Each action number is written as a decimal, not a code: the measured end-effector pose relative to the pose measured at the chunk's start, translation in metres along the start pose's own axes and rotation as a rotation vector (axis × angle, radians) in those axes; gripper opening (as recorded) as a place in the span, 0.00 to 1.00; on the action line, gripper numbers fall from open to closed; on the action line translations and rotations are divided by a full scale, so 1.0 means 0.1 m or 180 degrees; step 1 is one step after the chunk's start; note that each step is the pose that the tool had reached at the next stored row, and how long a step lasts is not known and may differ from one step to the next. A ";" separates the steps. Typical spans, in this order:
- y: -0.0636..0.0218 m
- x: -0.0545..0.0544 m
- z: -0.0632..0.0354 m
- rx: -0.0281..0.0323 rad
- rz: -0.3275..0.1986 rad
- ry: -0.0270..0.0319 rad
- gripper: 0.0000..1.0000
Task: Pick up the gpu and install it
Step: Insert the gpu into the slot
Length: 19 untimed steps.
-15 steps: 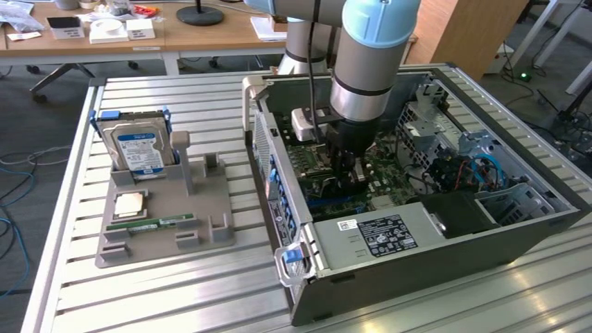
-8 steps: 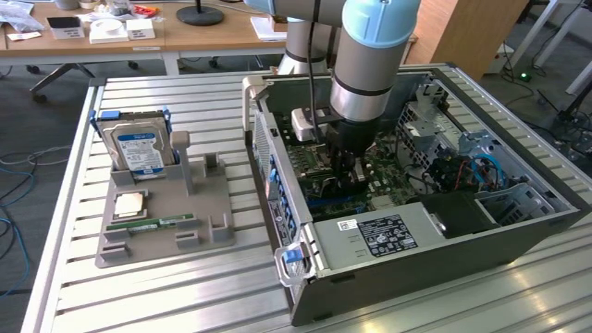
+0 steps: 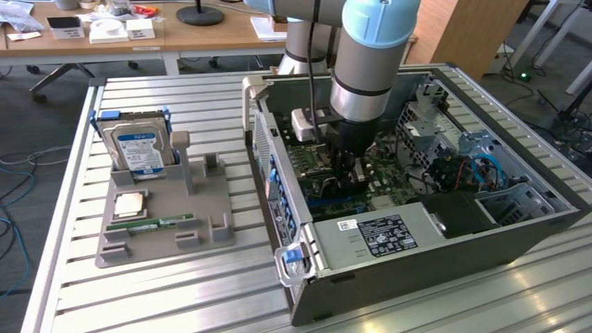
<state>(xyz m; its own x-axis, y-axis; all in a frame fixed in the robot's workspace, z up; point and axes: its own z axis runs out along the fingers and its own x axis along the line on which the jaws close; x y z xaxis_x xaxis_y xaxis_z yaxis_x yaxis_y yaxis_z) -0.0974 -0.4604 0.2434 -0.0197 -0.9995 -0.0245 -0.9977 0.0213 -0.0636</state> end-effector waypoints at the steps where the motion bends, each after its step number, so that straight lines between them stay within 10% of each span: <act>1: 0.000 0.00 0.001 0.0000 0.0000 0.0000 0.26; 19: 0.005 0.00 0.015 0.0000 0.0000 0.0000 0.26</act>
<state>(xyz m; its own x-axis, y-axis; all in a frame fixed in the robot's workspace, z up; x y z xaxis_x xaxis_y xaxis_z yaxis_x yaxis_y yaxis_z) -0.0977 -0.4604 0.2419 -0.0197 -0.9995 -0.0245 -0.9977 0.0212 -0.0636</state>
